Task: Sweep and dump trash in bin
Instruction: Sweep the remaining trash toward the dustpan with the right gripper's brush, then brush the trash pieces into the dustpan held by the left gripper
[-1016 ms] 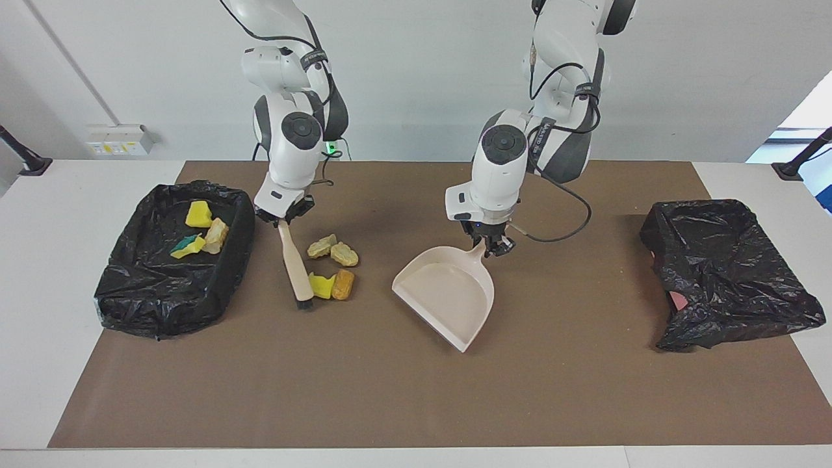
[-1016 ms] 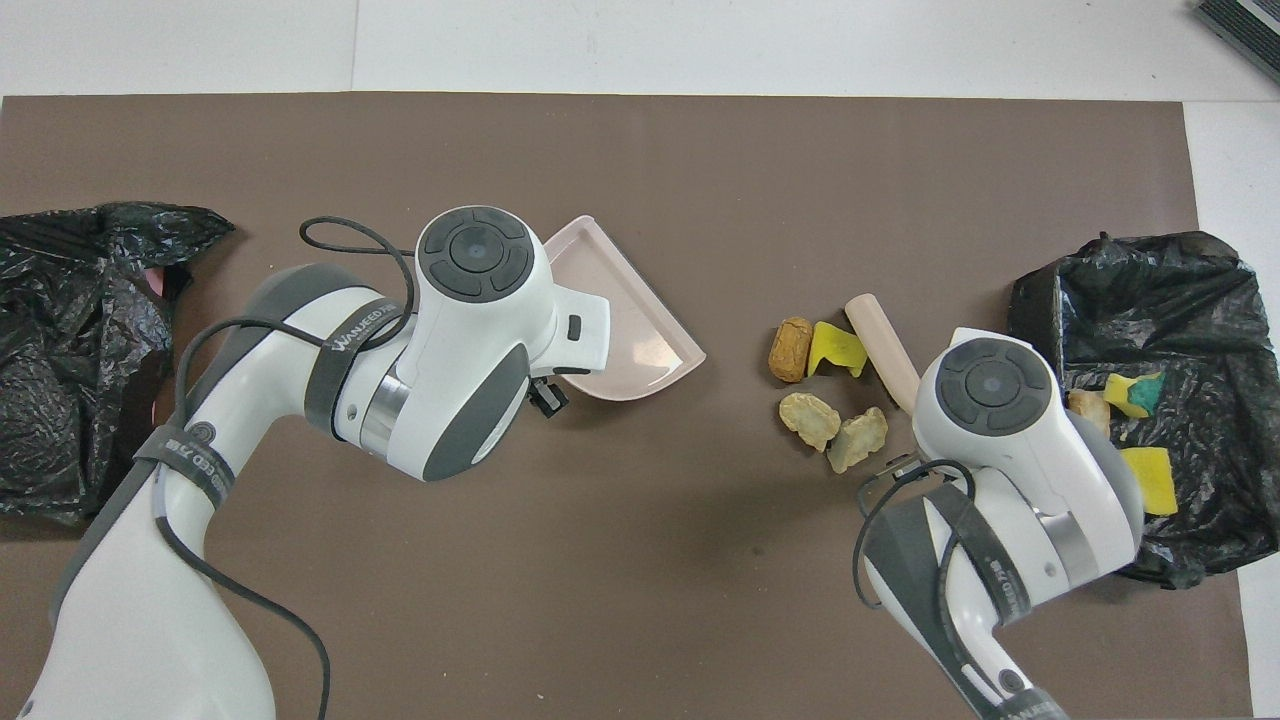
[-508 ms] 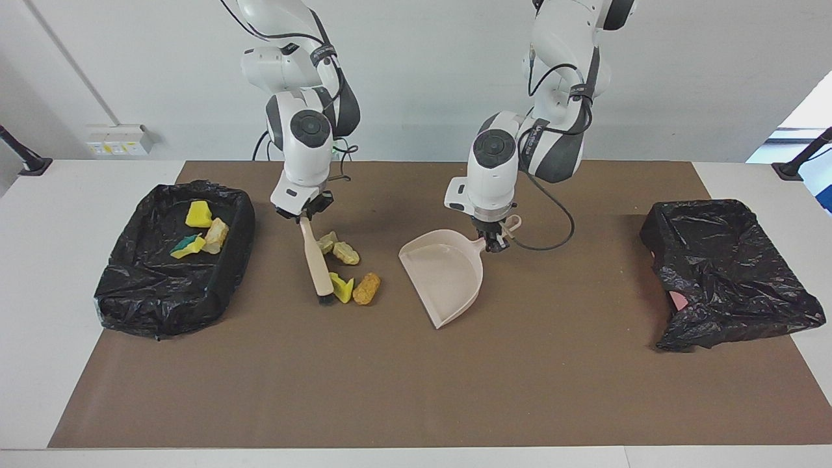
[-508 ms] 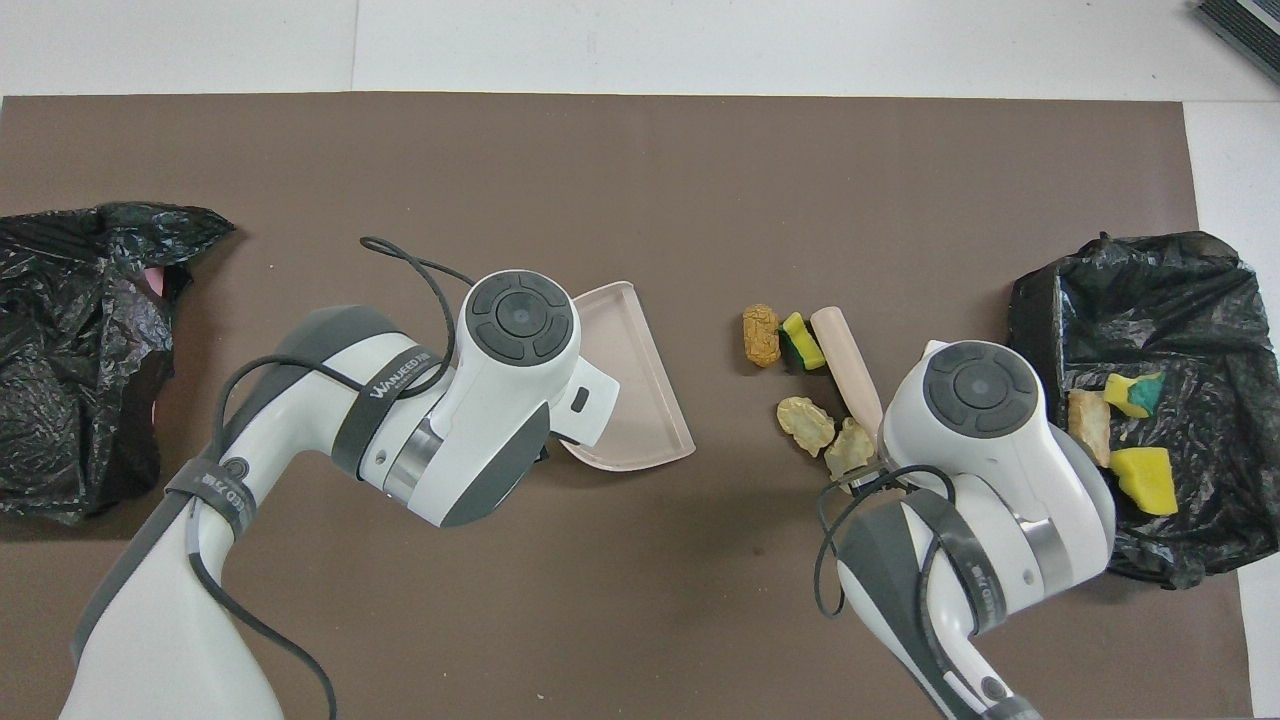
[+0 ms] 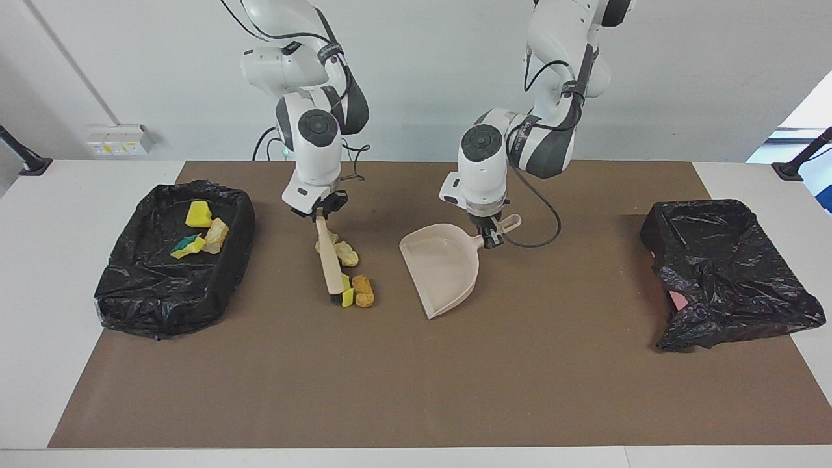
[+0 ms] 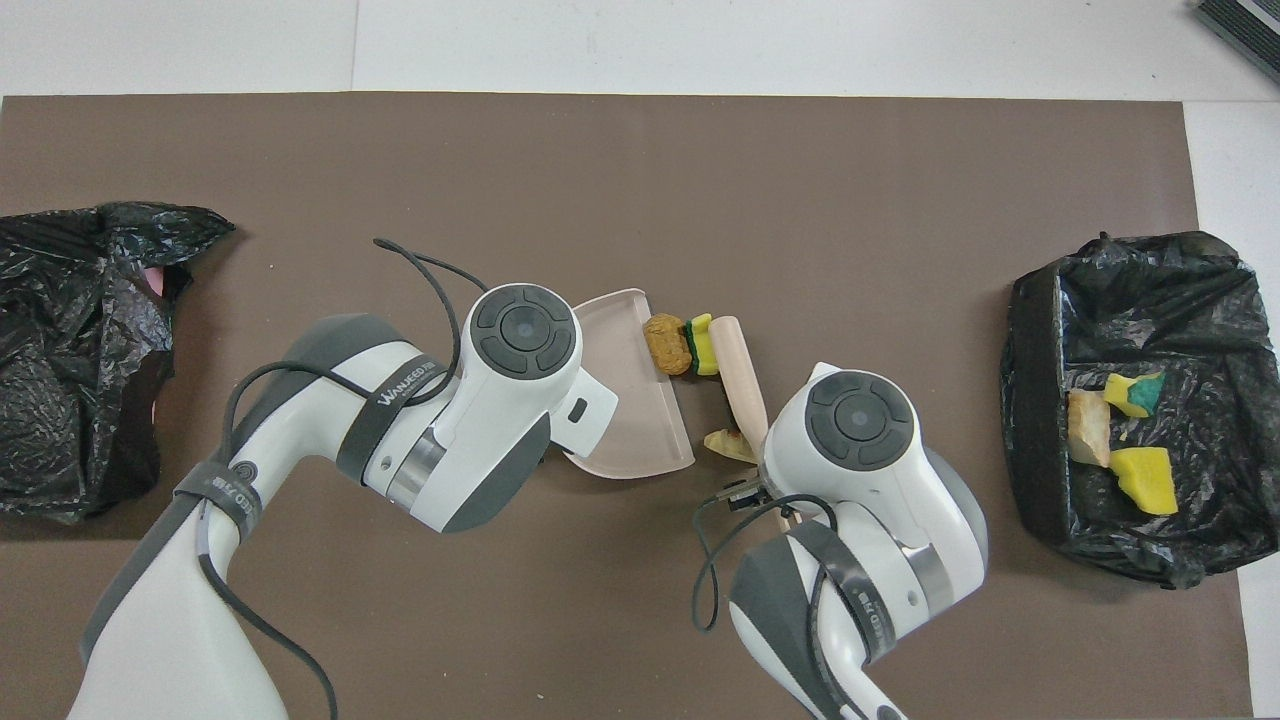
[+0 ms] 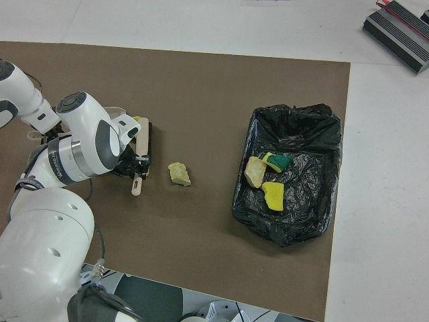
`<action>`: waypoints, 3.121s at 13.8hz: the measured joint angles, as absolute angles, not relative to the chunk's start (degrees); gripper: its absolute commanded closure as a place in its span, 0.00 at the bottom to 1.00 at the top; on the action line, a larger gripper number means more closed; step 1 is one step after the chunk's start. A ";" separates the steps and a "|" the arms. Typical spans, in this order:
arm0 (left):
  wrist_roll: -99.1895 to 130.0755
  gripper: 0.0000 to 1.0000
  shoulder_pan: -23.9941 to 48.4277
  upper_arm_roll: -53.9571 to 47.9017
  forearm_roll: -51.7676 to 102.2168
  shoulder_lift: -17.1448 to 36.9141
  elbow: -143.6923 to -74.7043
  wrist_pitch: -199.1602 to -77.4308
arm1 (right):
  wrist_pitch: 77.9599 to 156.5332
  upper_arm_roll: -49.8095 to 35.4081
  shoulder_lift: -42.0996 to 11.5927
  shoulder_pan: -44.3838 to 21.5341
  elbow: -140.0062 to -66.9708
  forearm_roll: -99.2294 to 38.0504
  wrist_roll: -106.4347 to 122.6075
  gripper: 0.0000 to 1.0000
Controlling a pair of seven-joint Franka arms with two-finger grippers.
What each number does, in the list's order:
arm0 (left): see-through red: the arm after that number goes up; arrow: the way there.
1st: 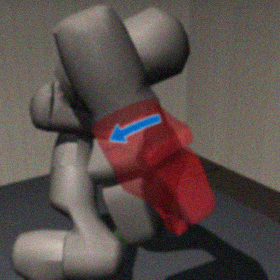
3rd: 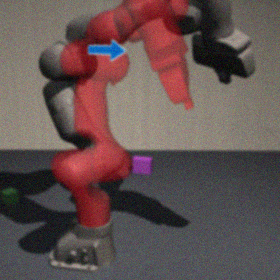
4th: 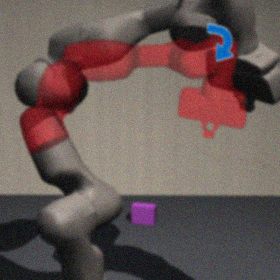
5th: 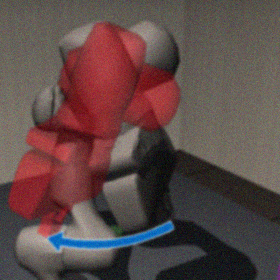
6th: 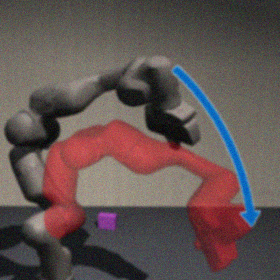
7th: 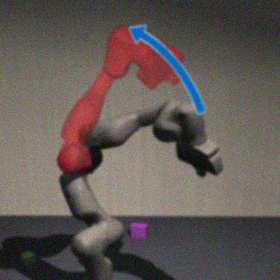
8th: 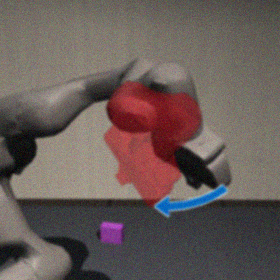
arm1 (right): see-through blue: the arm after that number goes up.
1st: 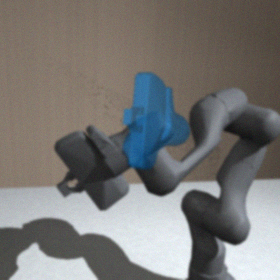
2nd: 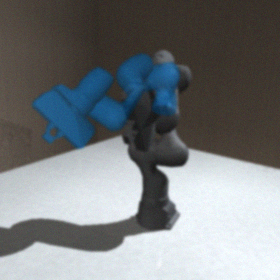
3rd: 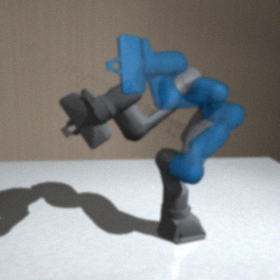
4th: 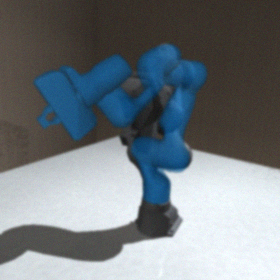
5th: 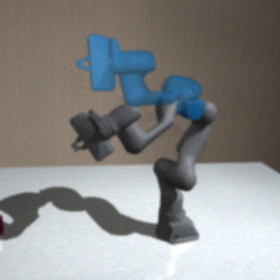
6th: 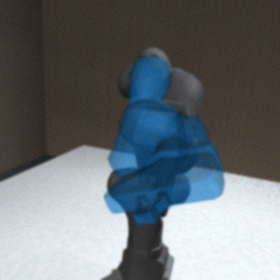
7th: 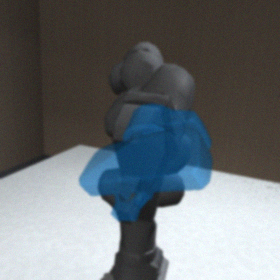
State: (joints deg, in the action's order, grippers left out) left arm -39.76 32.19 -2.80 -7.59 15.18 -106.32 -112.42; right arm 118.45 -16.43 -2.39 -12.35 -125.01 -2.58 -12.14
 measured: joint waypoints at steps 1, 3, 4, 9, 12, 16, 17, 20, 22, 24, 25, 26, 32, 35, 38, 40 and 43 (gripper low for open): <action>-39.77 1.00 32.26 -2.80 -7.60 15.17 -106.39 -112.44 | 119.15 -16.45 -2.39 -13.54 -124.78 -4.88 -13.19 1.00; -39.77 1.00 32.51 -2.80 -7.62 15.14 -106.69 -112.50 | 120.82 -16.49 -2.39 -15.95 -124.10 -8.61 -16.05 1.00; -39.77 1.00 32.69 -2.80 -7.63 15.13 -106.94 -112.58 | 120.94 -16.51 -2.31 -16.82 -123.07 -9.14 -17.43 1.00; -39.77 1.00 33.04 -2.87 -7.69 15.09 -107.37 -112.83 | 104.23 -15.43 2.73 -13.74 -114.78 -10.67 -18.44 1.00; -39.78 1.00 33.05 -2.86 -7.71 15.03 -107.43 -112.90 | 91.82 -15.10 7.35 -7.90 -114.54 -8.18 -15.47 1.00; -39.80 1.00 33.06 -2.86 -7.72 15.01 -107.48 -112.98 | 88.08 -14.96 12.26 -3.76 -122.70 2.18 -10.57 1.00; -39.80 1.00 33.07 -2.86 -7.72 15.01 -107.49 -112.98 | 89.26 -14.94 13.96 -2.98 -126.53 3.38 -9.76 1.00; -39.89 1.00 33.08 -2.86 -7.74 14.98 -107.56 -113.02 | 94.19 -15.32 18.24 -2.70 -136.56 3.84 -9.41 1.00; -40.12 1.00 33.20 -2.86 -7.97 14.84 -107.84 -113.05 | 97.00 -15.70 19.81 -2.92 -140.45 3.79 -9.41 1.00; -40.15 1.00 33.34 -2.86 -8.22 14.43 -108.61 -113.09 | 100.93 -15.81 20.22 -4.13 -142.99 3.26 -9.78 1.00; -40.18 1.00 33.39 -2.86 -8.25 14.13 -109.07 -113.13 | 103.62 -15.86 19.90 -5.50 -143.83 2.05 -10.78 1.00; -40.19 1.00 33.43 -2.87 -8.26 13.93 -109.40 -113.16 | 106.65 -15.93 19.07 -7.34 -144.32 0.14 -12.34 1.00; -40.24 1.00 33.53 -2.89 -8.32 13.27 -110.78 -113.84 | 126.75 -16.20 4.79 -18.78 -137.95 -8.86 -25.50 1.00; -40.24 1.00 33.76 -2.92 -8.38 12.78 -111.51 -113.93 | 127.00 -16.21 -0.22 -21.17 -130.27 -11.00 -27.71 1.00; -40.24 1.00 33.99 -2.92 -8.43 12.51 -111.91 -113.95 | 122.56 -16.13 -0.16 -21.36 -126.67 -11.08 -27.67 1.00; -40.24 1.00 34.03 -2.91 -8.43 12.48 -112.07 -114.03 | 117.21 -15.88 1.69 -21.17 -125.58 -11.04 -24.71 1.00; -40.24 1.00 34.03 -2.87 -8.46 12.45 -112.38 -114.64 | 108.30 -15.38 5.42 -18.71 -125.39 -8.73 -14.87 1.00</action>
